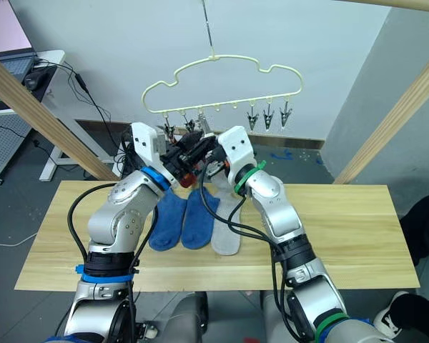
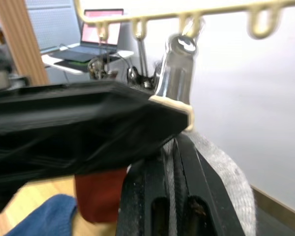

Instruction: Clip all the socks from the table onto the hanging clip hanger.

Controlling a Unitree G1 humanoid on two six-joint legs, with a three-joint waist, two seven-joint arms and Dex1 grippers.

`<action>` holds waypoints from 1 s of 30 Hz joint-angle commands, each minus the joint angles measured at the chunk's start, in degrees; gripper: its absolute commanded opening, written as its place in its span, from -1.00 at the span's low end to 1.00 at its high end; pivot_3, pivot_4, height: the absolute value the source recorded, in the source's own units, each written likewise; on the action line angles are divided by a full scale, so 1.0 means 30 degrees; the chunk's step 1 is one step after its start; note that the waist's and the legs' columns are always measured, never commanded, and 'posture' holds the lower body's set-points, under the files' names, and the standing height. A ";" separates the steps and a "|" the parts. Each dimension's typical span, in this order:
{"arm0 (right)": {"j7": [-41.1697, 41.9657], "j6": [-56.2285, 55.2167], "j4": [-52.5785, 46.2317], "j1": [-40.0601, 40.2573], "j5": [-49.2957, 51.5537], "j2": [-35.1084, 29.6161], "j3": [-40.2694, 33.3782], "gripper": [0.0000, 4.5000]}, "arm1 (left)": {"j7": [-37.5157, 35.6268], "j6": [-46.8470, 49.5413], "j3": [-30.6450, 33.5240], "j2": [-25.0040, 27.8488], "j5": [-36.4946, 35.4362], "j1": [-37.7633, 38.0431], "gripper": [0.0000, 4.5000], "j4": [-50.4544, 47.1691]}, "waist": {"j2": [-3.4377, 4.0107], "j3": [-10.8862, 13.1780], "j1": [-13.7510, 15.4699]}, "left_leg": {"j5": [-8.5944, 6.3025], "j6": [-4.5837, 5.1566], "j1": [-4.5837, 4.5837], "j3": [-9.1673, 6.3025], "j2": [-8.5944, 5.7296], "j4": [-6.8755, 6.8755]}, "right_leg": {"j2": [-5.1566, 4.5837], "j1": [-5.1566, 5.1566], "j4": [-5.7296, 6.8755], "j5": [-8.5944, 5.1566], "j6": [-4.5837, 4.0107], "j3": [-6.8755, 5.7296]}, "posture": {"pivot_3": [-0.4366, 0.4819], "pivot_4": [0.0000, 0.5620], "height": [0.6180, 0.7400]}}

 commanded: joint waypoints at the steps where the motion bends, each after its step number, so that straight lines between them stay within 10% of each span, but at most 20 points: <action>1: 0.0087 -0.0233 -0.1313 -0.0301 0.0225 0.0211 0.0178 -1.00 | -0.0303 -0.0431 -0.0220 0.0022 0.0198 0.0236 0.27 -0.0710 | 0.0000 0.0000 0.0000 | 0.0000 0.0000 0.0000 0.0003 0.0000 0.0001 | 0.0000 0.0000 0.0000 0.0000 0.0000 0.0003 | -0.50 -0.01 0.16; 30: 0.1159 0.1767 -0.1744 0.0578 -0.1648 -0.1869 0.2369 -1.00 | -0.0144 -0.0072 0.0086 0.0000 0.0010 0.1038 0.27 -0.1736 | 0.0000 0.0000 -0.0004 | 0.0000 0.0000 0.0000 0.0001 0.0000 -0.0001 | 0.0000 -0.0001 -0.0001 0.0000 0.0000 0.0001 | -0.50 -0.01 0.16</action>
